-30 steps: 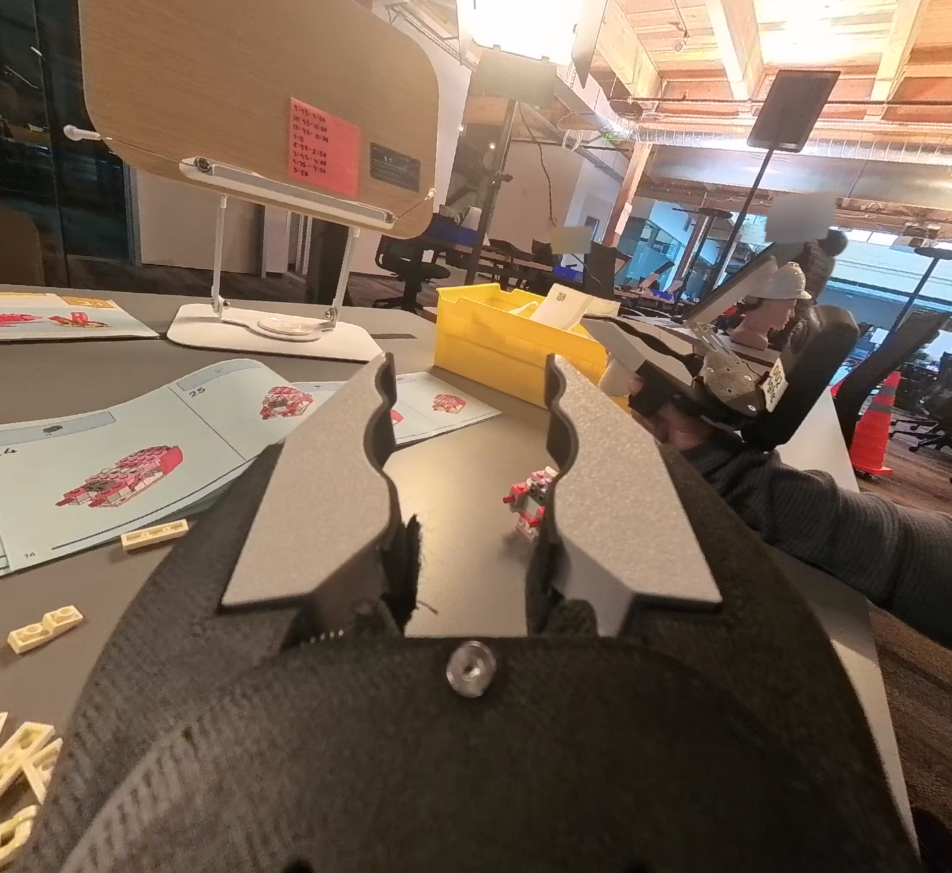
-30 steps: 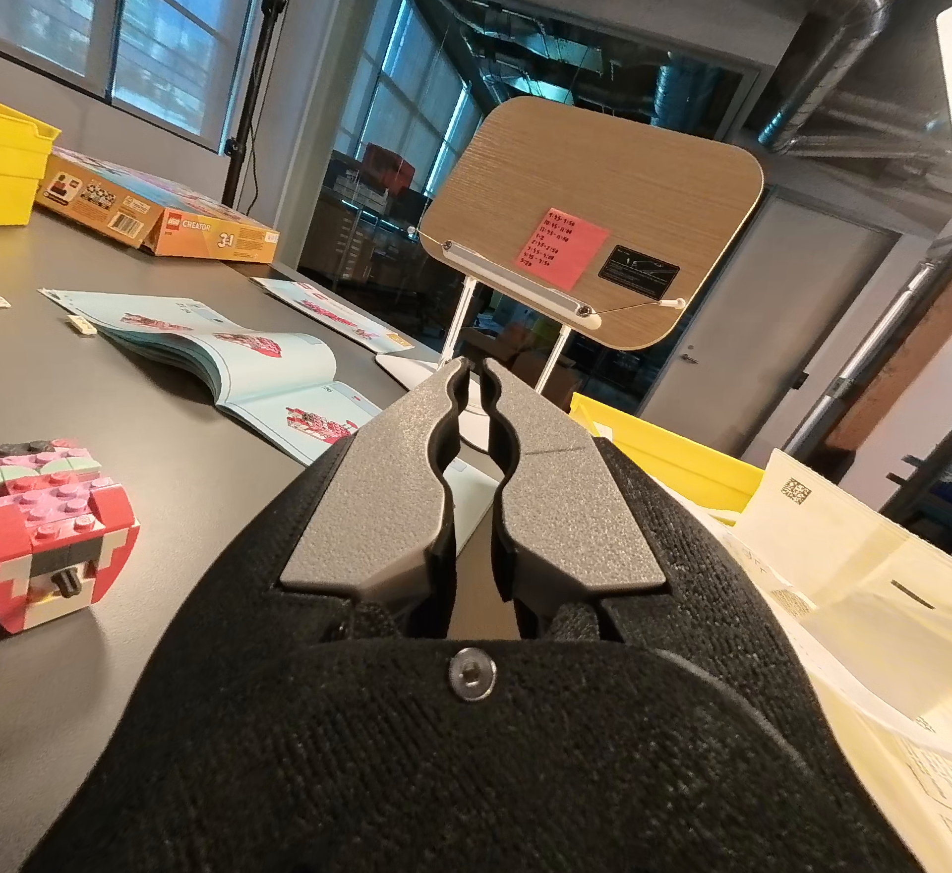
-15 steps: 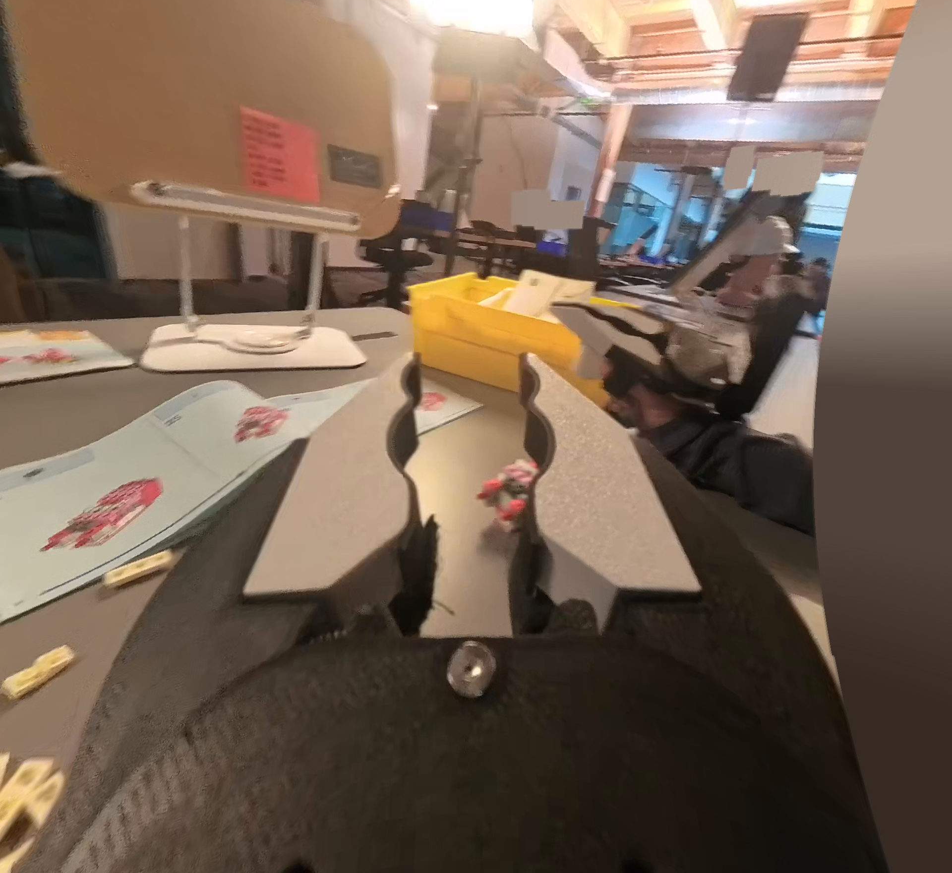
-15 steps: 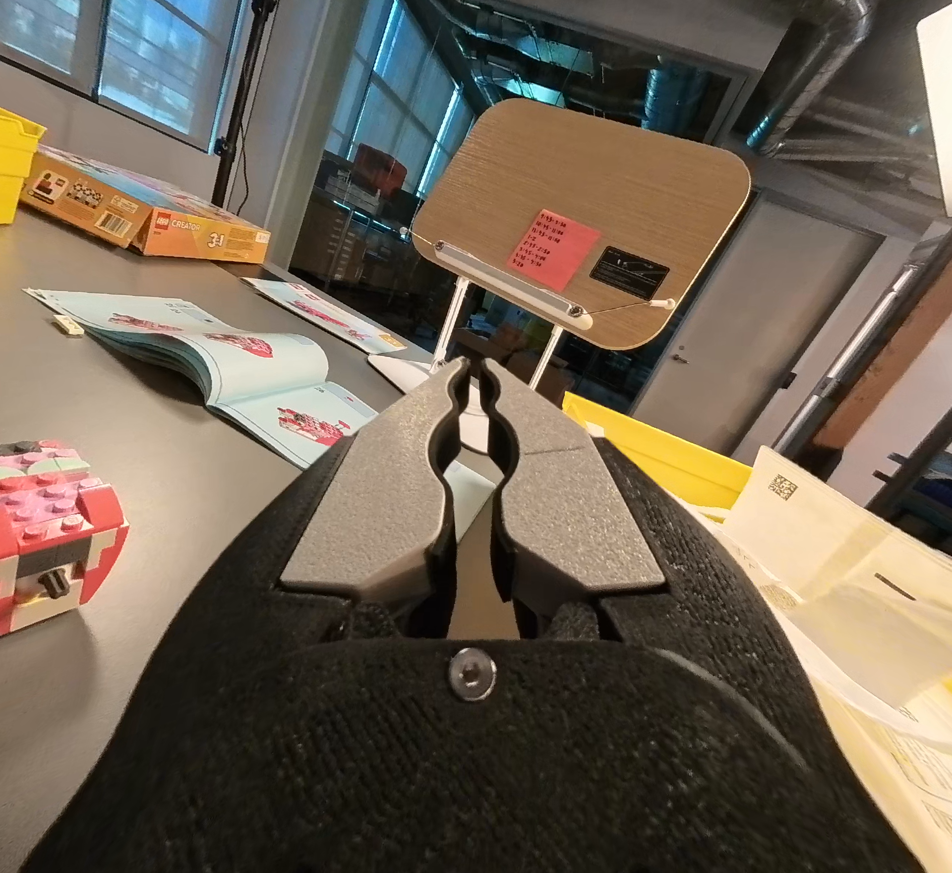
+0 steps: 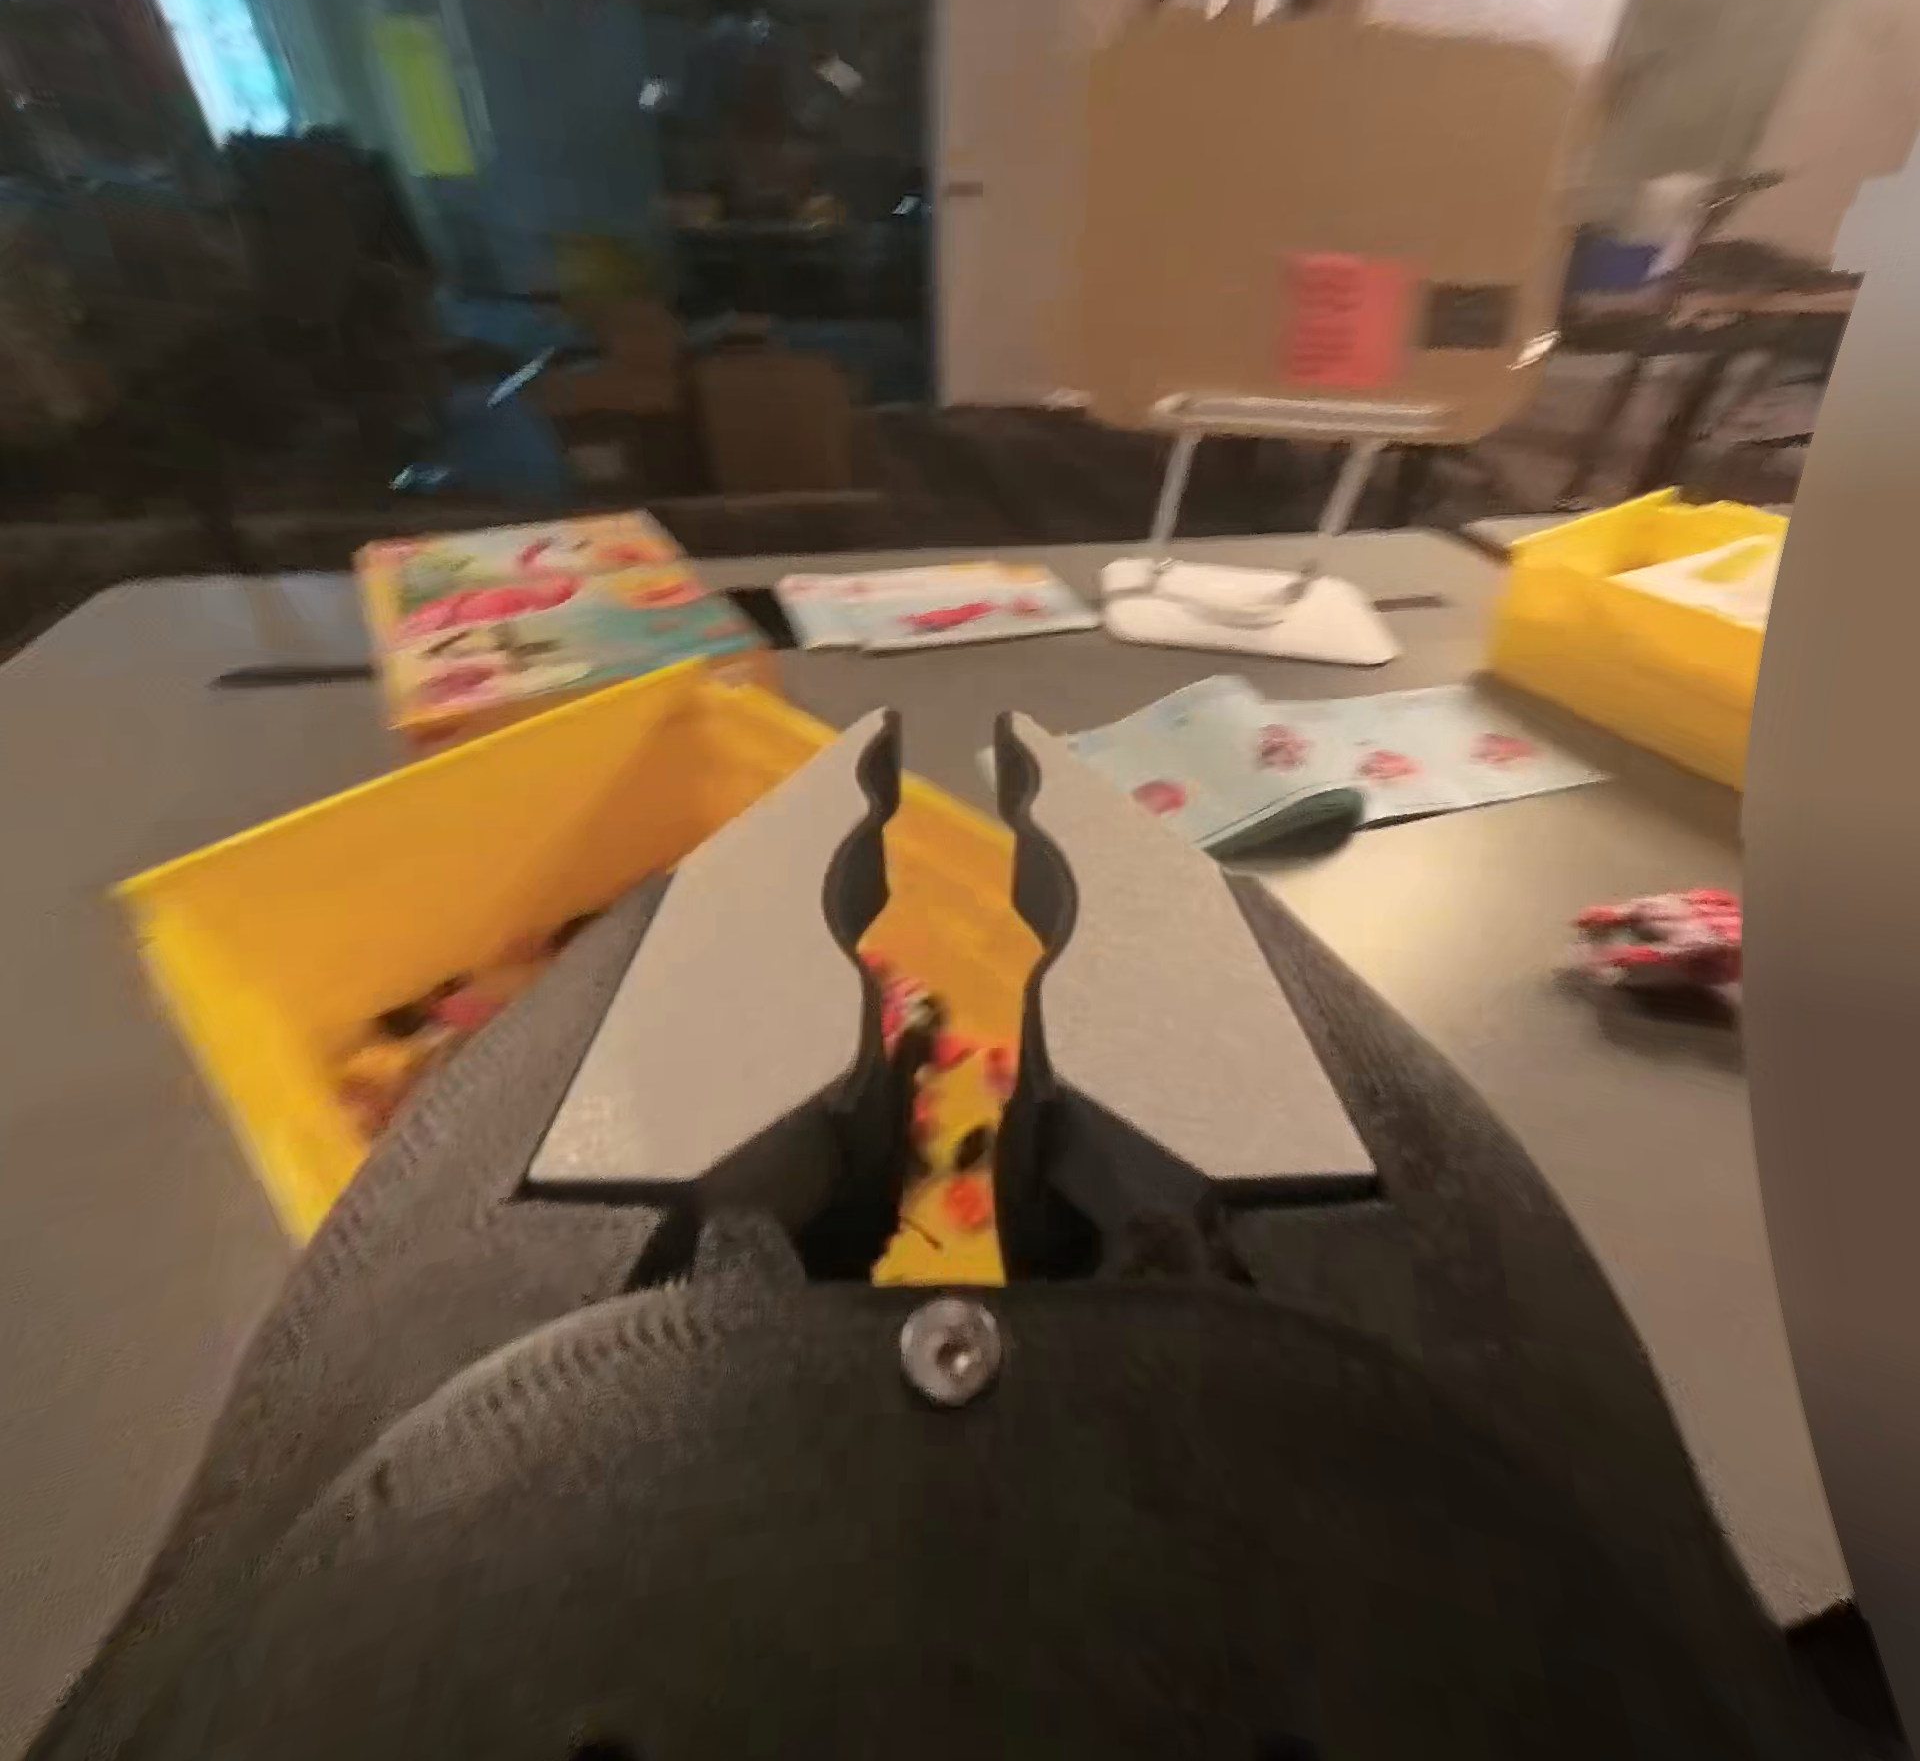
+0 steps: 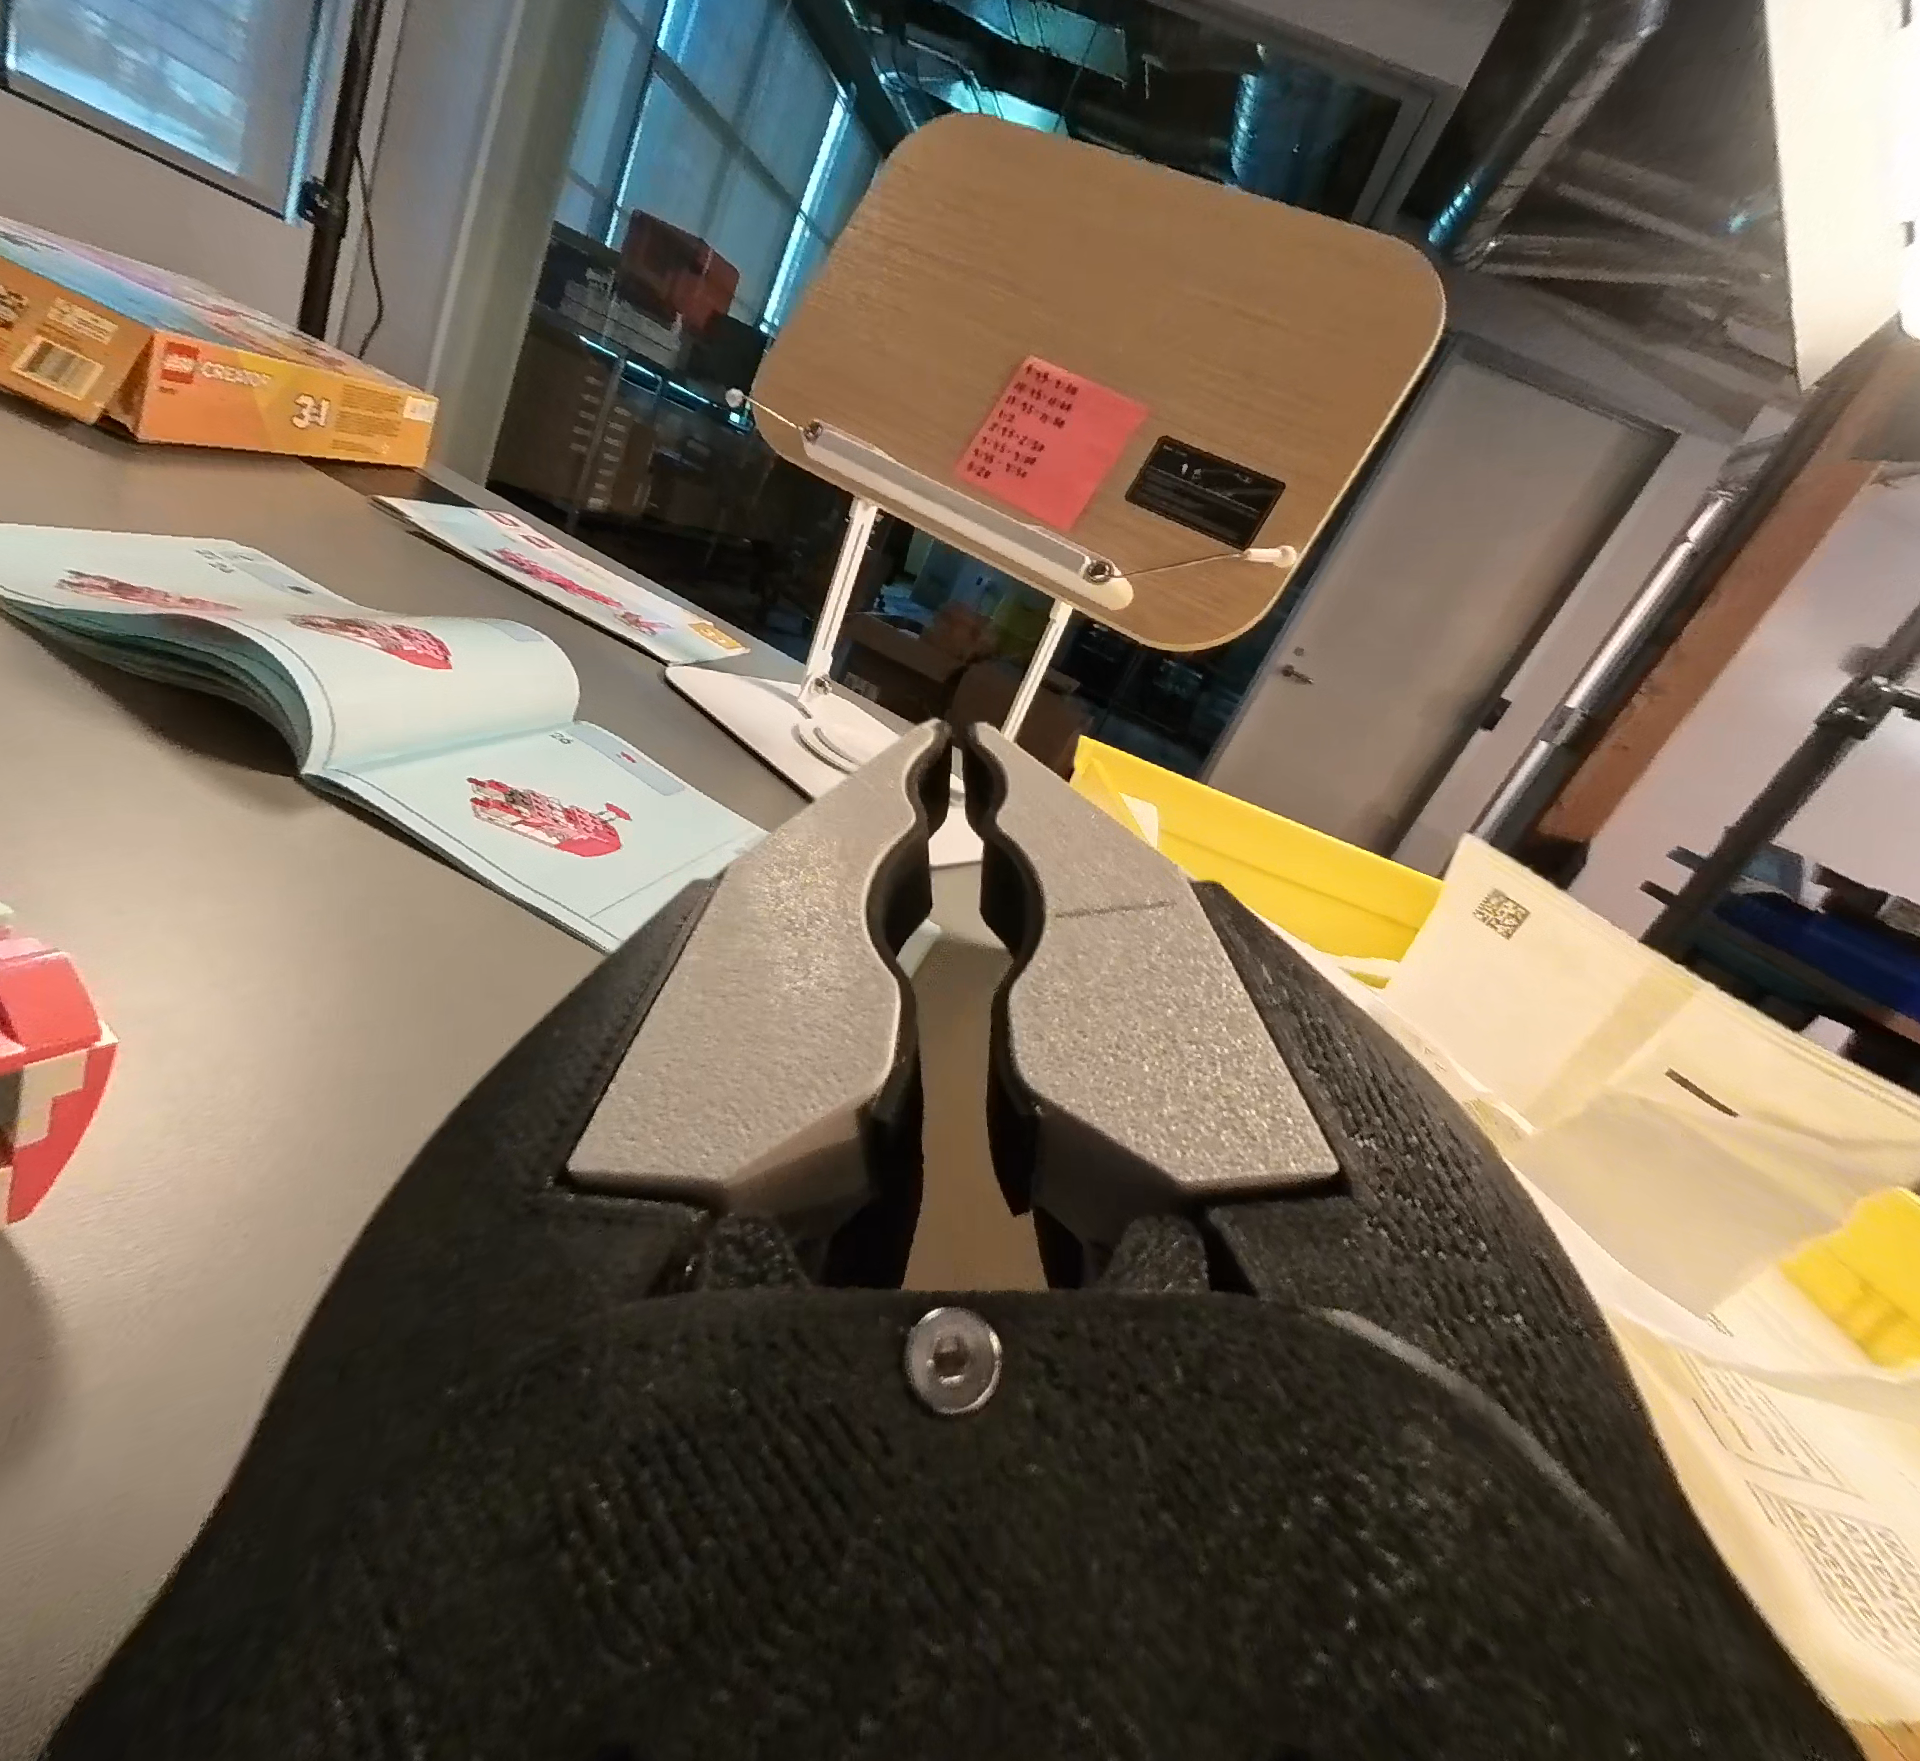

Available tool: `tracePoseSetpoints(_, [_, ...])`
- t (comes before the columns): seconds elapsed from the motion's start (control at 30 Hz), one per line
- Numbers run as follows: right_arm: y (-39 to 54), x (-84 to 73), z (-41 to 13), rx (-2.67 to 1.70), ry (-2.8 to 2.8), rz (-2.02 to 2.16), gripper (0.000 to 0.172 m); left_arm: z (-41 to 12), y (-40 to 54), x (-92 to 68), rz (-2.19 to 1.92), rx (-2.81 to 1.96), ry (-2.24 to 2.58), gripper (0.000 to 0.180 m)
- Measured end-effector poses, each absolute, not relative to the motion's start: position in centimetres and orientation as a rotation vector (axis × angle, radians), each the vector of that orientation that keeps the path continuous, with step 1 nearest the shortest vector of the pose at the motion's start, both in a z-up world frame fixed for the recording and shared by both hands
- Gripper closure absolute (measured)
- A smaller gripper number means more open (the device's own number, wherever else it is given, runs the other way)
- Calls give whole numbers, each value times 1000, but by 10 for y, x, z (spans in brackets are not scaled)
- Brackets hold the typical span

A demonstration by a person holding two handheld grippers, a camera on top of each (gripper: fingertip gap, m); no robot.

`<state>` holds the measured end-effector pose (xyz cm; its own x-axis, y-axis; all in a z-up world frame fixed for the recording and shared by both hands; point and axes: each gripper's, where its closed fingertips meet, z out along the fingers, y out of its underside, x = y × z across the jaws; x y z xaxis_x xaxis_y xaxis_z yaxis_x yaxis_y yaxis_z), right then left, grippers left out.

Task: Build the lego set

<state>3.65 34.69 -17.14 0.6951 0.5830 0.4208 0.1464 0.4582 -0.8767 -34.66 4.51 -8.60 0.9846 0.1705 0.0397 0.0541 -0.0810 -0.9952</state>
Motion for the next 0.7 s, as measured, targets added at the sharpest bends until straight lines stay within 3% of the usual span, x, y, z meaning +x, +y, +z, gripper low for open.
tracePoseSetpoints(0.1, [350,36,-174,-1099,-789,277,172,-106,35,-387,64,-1838,-210,162])
tracePoseSetpoints(0.37, [359,39,-181,-1140,-783,205,172,-230,31,-377,-209,-2703,59,163])
tracePoseSetpoints(0.7, [364,40,-185,-1165,-783,152,172,-270,-5,-384,-136,-3210,231,163])
